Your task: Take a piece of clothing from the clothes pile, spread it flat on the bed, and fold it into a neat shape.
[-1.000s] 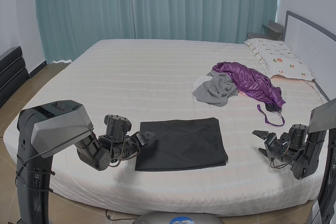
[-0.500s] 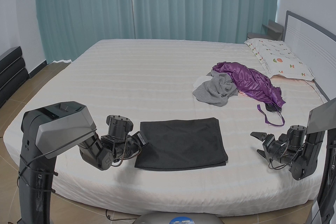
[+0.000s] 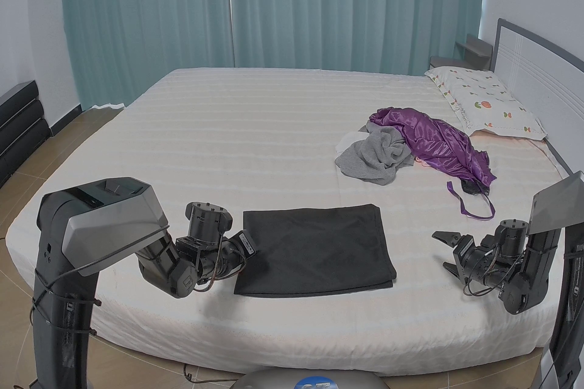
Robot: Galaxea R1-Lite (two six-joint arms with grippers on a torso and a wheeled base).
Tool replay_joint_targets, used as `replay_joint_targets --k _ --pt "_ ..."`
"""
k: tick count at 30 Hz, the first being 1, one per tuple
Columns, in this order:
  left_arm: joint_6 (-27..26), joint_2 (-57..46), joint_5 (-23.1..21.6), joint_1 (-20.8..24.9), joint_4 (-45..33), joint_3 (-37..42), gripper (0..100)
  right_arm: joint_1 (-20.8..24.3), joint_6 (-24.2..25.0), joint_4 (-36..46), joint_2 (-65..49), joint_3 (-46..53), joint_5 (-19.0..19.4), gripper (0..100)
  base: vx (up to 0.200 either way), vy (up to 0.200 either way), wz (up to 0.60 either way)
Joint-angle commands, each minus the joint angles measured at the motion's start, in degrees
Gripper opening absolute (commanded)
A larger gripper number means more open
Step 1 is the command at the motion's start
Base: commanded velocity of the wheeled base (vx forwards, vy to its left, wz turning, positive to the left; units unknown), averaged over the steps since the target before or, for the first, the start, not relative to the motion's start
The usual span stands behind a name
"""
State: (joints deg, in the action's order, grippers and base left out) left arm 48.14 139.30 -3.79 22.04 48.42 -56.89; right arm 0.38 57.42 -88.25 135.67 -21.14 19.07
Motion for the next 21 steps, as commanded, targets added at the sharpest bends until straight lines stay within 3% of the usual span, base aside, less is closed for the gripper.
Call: replay_joint_targets --k 1,13,21 --pt "0.11 -0.35 0.01 0.02 0.01 0.56 0 0.59 0.06 -0.52 0.47 -0.04 -0.17 100 0.0 0.0 0.0" --pt "2.31 -0.96 -0.08 -0.42 0.09 0.73 0 0.76 0.06 -1.49 1.18 0.31 -0.26 100 0.0 0.0 0.0" --pt "6.79 -2.28 -0.43 -0.77 0.01 0.73 0 0.76 -0.03 -1.49 1.18 0.4 -0.26 100 0.0 0.2 0.0"
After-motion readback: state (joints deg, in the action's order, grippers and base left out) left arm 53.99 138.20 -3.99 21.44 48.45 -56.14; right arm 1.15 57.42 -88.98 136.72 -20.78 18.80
